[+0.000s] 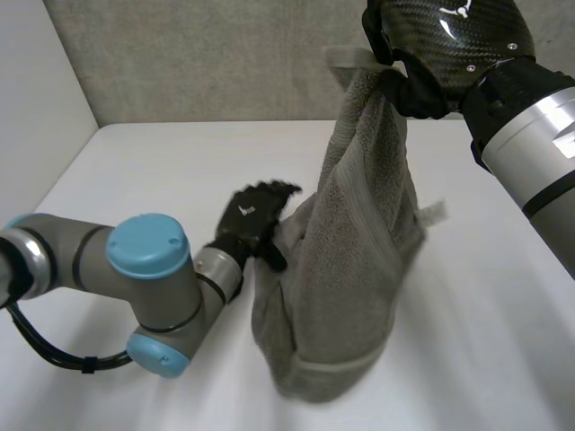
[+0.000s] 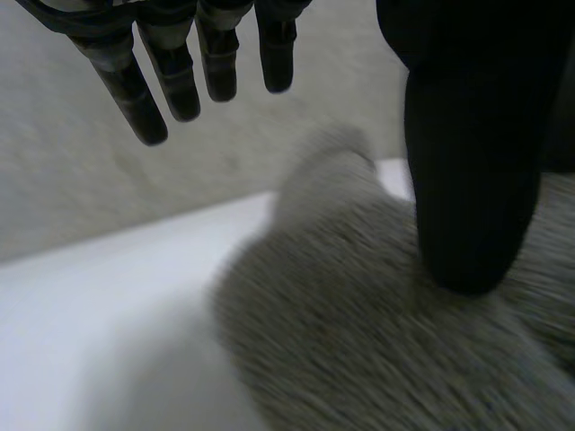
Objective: Fold the towel.
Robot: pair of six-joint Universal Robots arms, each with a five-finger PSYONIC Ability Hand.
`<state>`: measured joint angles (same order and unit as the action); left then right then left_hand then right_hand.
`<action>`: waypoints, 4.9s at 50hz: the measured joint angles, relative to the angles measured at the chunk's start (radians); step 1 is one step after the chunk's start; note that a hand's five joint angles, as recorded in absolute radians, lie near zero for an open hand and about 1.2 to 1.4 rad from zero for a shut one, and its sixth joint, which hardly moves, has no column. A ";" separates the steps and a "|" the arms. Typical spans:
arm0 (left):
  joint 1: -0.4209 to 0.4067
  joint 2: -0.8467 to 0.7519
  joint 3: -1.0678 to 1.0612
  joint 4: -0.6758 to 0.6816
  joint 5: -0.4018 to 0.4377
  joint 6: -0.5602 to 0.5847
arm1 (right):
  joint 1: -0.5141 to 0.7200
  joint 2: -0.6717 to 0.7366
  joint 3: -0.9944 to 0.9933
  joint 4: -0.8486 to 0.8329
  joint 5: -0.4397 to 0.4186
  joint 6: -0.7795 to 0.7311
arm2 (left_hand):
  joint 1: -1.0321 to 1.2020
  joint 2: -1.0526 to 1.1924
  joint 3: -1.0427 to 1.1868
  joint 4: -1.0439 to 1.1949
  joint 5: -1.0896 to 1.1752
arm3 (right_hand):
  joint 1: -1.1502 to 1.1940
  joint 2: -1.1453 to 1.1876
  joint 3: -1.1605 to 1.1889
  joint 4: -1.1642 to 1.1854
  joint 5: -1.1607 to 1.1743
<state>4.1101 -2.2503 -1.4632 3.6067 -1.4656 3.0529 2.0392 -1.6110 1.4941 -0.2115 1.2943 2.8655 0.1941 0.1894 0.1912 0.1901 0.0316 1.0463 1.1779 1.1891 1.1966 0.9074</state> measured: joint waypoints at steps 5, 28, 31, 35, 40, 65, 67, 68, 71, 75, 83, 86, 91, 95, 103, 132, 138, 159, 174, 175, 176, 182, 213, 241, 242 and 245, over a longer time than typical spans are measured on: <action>-0.014 -0.028 0.007 -0.045 0.079 -0.004 | -0.005 -0.017 0.007 -0.003 0.004 0.000 | 0.246 0.247 0.245 0.247 0.228 | 0.000 0.000 0.000 0.000 0.000; 0.055 0.142 0.062 -0.048 -0.200 0.128 | -0.070 0.010 0.013 -0.019 0.007 0.000 | 0.964 1.017 1.015 1.016 0.985 | 0.000 0.000 0.000 0.000 0.001; 0.097 0.227 0.061 -0.031 -0.241 0.173 | -0.076 0.022 0.007 -0.033 0.019 0.000 | 0.975 1.023 1.020 1.021 0.995 | 0.000 0.000 0.000 0.000 0.001; 0.127 0.359 0.016 -0.013 -0.246 0.197 | -0.085 0.031 0.011 -0.057 0.042 0.002 | 0.980 1.026 1.023 1.024 1.000 | 0.000 0.000 0.000 0.000 0.001; 0.134 0.479 -0.073 -0.007 -0.227 0.199 | -0.090 0.047 0.018 -0.072 0.056 0.003 | 0.980 1.027 1.024 1.026 1.000 | 0.000 0.000 0.000 0.000 0.001; 0.122 0.810 -0.438 -0.262 -0.175 0.162 | -0.136 0.313 -0.138 0.058 0.067 0.006 | 0.986 1.029 1.025 1.027 1.001 | 0.000 0.000 0.000 0.000 0.001; 0.125 0.785 -0.435 -0.252 -0.173 0.147 | -0.133 0.365 -0.181 0.056 0.071 0.007 | 0.986 1.029 1.025 1.027 1.001 | 0.000 0.000 0.000 0.000 0.001; 0.125 0.785 -0.435 -0.252 -0.173 0.147 | -0.133 0.365 -0.181 0.056 0.071 0.007 | 0.986 1.029 1.025 1.027 1.001 | 0.000 0.000 0.000 0.000 0.001; 0.129 0.695 -0.429 -0.218 -0.172 0.134 | -0.128 0.477 -0.263 0.053 0.089 0.004 | 0.986 1.029 1.025 1.027 1.001 | 0.000 0.000 0.000 0.000 0.001; 0.131 0.573 -0.411 -0.182 -0.172 0.129 | -0.123 0.620 -0.376 0.055 0.119 -0.009 | 0.986 1.029 1.025 1.027 1.001 | 0.000 0.000 0.000 0.000 0.001; 0.128 0.388 -0.322 -0.141 -0.175 0.132 | -0.118 0.897 -0.652 0.096 0.222 -0.099 | 0.990 1.029 1.025 1.027 1.004 | -0.545 -0.656 -0.640 -0.643 -0.553; 0.130 0.364 -0.280 -0.134 -0.177 0.133 | -0.112 0.919 -0.690 0.139 0.280 -0.142 | 0.990 1.029 1.025 1.027 1.004 | -0.800 -0.934 -0.956 -0.957 -0.828; 0.132 0.380 -0.250 -0.133 -0.177 0.132 | -0.105 0.835 -0.607 0.165 0.301 -0.159 | 0.990 1.029 1.025 1.027 1.004 | -0.800 -0.942 -0.974 -0.963 -0.836; 0.131 0.430 -0.233 -0.135 -0.176 0.130 | -0.104 0.701 -0.458 0.165 0.273 -0.158 | 0.990 1.029 1.025 1.027 1.004 | -0.800 -0.942 -0.974 -0.963 -0.836; 0.107 0.558 -0.216 -0.141 -0.181 0.125 | -0.099 0.482 -0.173 0.223 0.170 -0.112 | 0.990 1.029 1.025 1.027 1.004 | -0.800 -0.941 -0.974 -0.963 -0.835; 0.038 0.791 -0.143 -0.152 -0.249 0.124 | 0.057 0.514 0.072 0.017 0.016 0.374 | 0.990 1.029 1.025 1.027 1.004 | -0.532 -0.667 -0.670 -0.680 -0.582; 0.042 0.793 -0.133 -0.155 -0.253 0.125 | 0.048 0.479 0.085 0.027 0.025 0.372 | 0.990 1.029 1.025 1.027 1.004 | -0.535 -0.670 -0.674 -0.682 -0.584; 0.030 0.815 -0.103 -0.173 -0.263 0.123 | 0.077 0.556 0.078 -0.007 -0.025 0.415 | 0.990 1.029 1.025 1.027 1.004 | -0.212 -0.337 -0.370 -0.379 -0.295; 0.086 0.798 -0.120 -0.175 -0.309 0.093 | 0.052 0.521 0.055 -0.062 0.062 0.515 | 0.990 1.029 1.025 1.027 1.004 | -0.298 -0.427 -0.425 -0.431 -0.313; 0.092 0.797 -0.122 -0.175 -0.309 0.092 | 0.048 0.512 0.062 -0.042 0.051 0.508 | 0.990 1.029 1.025 1.027 1.004 | -0.330 -0.455 -0.464 -0.471 -0.349; 0.092 0.797 -0.122 -0.175 -0.309 0.092 | 0.048 0.512 0.062 -0.042 0.051 0.508 | 0.990 1.029 1.025 1.027 1.004 | -0.330 -0.455 -0.464 -0.471 -0.349; 0.104 0.792 -0.134 -0.176 -0.305 0.090 | 0.039 0.488 0.139 0.073 -0.005 0.433 | 0.990 1.029 1.025 1.027 1.004 | -0.549 -0.688 -0.704 -0.712 -0.589; 0.115 0.764 -0.191 -0.165 -0.297 0.090 | -0.141 0.427 0.384 0.038 -0.047 -0.068 | 0.990 1.029 1.025 1.027 1.004 | -0.508 -0.639 -0.644 -0.653 -0.558; 0.119 0.759 -0.204 -0.164 -0.297 0.090 | -0.128 0.517 0.281 -0.022 -0.050 -0.064 | 0.990 1.029 1.025 1.027 1.004 | -0.235 -0.371 -0.380 -0.388 -0.272; 0.120 0.759 -0.205 -0.164 -0.297 0.090 | -0.128 0.521 0.279 -0.020 -0.050 -0.064 | 0.990 1.029 1.025 1.027 1.004 | -0.249 -0.391 -0.401 -0.405 -0.289; 0.121 0.759 -0.208 -0.165 -0.297 0.090 | -0.128 0.526 0.277 -0.017 -0.051 -0.064 | 0.990 1.029 1.025 1.027 1.004 | -0.260 -0.403 -0.420 -0.422 -0.296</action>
<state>4.2308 -1.4910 -1.6713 3.4422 -1.7626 3.1431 1.9109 -1.0850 1.7714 -0.2280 1.2436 2.8015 1.1842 1.2182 1.2165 1.2171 1.0357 0.7858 0.7752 0.7686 0.7745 0.6115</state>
